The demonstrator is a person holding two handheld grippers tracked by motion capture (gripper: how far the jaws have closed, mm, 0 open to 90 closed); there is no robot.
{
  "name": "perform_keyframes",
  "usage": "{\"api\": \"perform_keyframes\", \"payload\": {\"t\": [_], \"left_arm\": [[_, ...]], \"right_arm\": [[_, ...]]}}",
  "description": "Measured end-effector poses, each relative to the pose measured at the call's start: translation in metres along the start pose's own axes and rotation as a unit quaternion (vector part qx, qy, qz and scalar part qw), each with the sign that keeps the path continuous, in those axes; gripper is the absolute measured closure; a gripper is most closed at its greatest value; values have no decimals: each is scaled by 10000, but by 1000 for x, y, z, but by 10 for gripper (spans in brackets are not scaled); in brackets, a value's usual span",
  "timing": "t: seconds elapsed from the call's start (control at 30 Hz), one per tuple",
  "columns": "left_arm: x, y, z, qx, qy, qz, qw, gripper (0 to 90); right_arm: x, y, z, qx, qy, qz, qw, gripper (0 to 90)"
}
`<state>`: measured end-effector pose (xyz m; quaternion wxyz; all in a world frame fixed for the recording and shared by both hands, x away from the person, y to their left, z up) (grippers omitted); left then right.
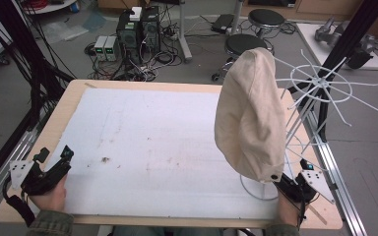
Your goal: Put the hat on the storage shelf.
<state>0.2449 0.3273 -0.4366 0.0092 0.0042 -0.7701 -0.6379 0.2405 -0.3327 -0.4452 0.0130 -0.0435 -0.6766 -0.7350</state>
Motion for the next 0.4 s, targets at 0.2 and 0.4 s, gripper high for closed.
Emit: {"api": "perform_keyframes", "payload": {"t": [0.2, 0.4], "left_arm": [[0, -1, 0, 19, -60, 23, 10000, 266], [-1, -4, -4, 34, -217, 153, 9996, 265]], "right_arm": [[-1, 0, -1, 19, 13, 5, 10000, 93], [-1, 0, 0, 3, 32, 31, 10000, 93]]}}
Point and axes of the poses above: each handheld gripper's, and its own axes: x roughly backward along the jaws, y roughly out of its top, z roughly to its left, the point moved 1 cm from there along -x, roughly forward along the jaws, and after that the axes turned 4 degrees about -z, right-handed, at the moved point
